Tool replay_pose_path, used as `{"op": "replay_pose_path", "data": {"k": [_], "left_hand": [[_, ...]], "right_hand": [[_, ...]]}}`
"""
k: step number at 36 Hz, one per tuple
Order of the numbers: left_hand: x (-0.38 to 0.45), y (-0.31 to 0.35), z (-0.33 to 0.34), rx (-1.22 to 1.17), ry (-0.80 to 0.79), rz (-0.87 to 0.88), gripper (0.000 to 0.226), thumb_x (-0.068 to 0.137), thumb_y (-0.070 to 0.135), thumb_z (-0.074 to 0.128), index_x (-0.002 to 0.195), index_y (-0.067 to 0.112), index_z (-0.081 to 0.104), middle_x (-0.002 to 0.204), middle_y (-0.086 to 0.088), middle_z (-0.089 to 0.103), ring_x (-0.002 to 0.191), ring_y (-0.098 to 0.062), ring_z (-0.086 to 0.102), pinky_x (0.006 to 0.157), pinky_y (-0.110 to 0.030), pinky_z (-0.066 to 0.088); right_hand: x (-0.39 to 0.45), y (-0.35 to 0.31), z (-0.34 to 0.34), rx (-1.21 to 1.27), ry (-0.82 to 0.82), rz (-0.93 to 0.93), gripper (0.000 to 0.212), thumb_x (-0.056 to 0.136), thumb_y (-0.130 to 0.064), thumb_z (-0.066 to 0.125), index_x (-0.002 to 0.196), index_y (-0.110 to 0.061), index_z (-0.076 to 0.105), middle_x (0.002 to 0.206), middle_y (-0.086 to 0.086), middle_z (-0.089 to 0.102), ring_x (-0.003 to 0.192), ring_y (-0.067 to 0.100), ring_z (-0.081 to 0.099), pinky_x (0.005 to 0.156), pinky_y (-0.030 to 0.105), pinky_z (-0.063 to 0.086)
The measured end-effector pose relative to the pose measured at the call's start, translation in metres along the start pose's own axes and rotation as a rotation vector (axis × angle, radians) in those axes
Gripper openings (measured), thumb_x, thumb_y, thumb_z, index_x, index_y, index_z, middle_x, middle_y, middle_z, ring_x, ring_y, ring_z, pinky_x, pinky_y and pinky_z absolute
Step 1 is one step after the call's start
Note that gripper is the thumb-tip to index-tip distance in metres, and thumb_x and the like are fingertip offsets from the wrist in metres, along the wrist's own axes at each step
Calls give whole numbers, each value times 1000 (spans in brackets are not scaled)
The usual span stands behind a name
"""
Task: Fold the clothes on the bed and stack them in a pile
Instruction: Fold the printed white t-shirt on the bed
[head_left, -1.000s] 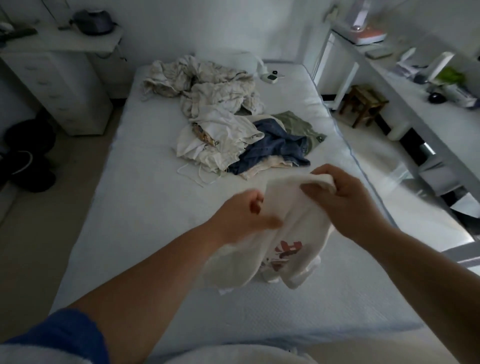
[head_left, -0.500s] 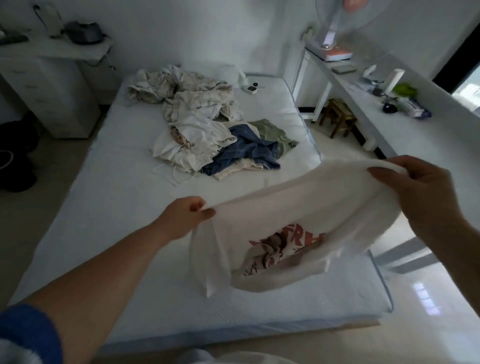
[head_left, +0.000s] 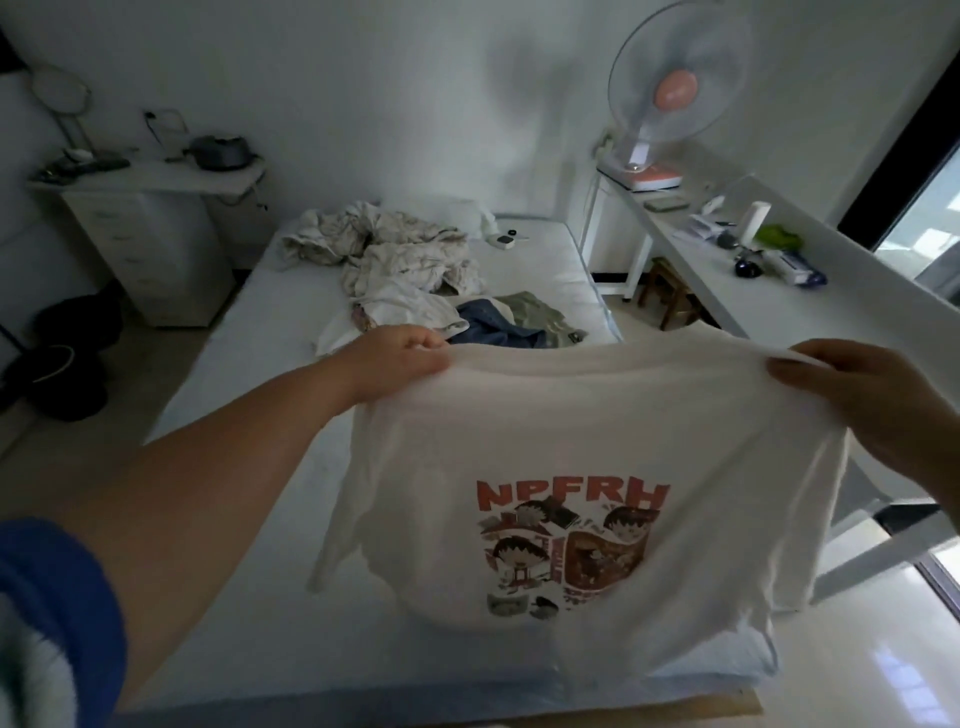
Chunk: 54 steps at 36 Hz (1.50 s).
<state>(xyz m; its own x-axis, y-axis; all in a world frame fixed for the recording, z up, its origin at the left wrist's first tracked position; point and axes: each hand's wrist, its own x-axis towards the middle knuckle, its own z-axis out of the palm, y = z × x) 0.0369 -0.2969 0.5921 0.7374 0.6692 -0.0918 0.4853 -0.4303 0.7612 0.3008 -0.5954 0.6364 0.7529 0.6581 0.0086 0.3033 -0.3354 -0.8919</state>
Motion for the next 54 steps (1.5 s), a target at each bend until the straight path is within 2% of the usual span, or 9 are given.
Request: {"op": "replay_pose_path", "data": {"k": [6,10,24,29,35,39,46,51,54], "left_hand": [[-11,-3,2,72,154,89,30,67,33,81,77,21,56,75,7,57,65,-8,50,61,-24,41],[-19,-5,4,129,162,116,24,64,32,83,56,31,61,56,27,59,56,10,53,48,-7,35],[-34,-21,28,667,-97,135,26,88,36,58,70,19,62,91,4,47,70,-7,49,59,-20,36],[-36,-25,22,374,50,101,8,91,25,57,85,20,61,92,4,53,86,-14,52,75,-25,37],[-34,-18,11,22,242,1,23,94,19,49,72,21,52,67,3,52,63,-14,47,63,-29,37],[-27,-5,-2,-67,537,123,26,95,24,47,69,26,48,67,7,50,58,4,45,53,-10,31],[-25,-26,3,254,36,59,35,76,48,71,57,24,53,59,9,51,58,-7,49,54,-28,33],[-29,-48,5,542,-23,-8,12,79,38,68,72,31,61,75,11,59,68,-6,51,57,-26,33],[-28,-61,11,696,202,-29,12,90,27,55,86,24,66,92,-3,64,77,-20,54,62,-27,35]], "right_hand": [[-4,5,-5,26,17,-2,10,79,-17,70,84,-9,69,77,12,64,67,19,59,54,17,51],[-3,5,-7,73,4,12,6,77,-15,69,81,-11,69,77,13,65,69,24,58,60,25,51],[-4,-12,6,6,-25,-82,6,77,-16,72,74,-21,72,78,5,69,74,23,62,74,34,49],[-3,-11,2,-19,-6,-57,5,77,-15,72,80,-19,72,82,6,68,77,24,61,77,34,47],[-8,-8,-1,-152,-215,-25,8,69,-12,73,76,-15,71,68,-1,69,63,9,63,62,20,48],[-4,-9,-10,40,-189,-41,10,68,-9,68,78,-9,68,68,5,67,65,16,62,59,14,51],[-3,17,10,-574,85,-158,12,92,-24,57,84,-23,66,80,6,61,78,26,52,70,31,34],[-5,28,15,-904,99,-182,30,95,-37,46,91,-19,69,92,11,68,89,33,59,75,37,42],[-3,21,15,-897,159,-220,31,95,-41,41,79,-24,60,85,8,65,80,27,56,70,34,39]]}}
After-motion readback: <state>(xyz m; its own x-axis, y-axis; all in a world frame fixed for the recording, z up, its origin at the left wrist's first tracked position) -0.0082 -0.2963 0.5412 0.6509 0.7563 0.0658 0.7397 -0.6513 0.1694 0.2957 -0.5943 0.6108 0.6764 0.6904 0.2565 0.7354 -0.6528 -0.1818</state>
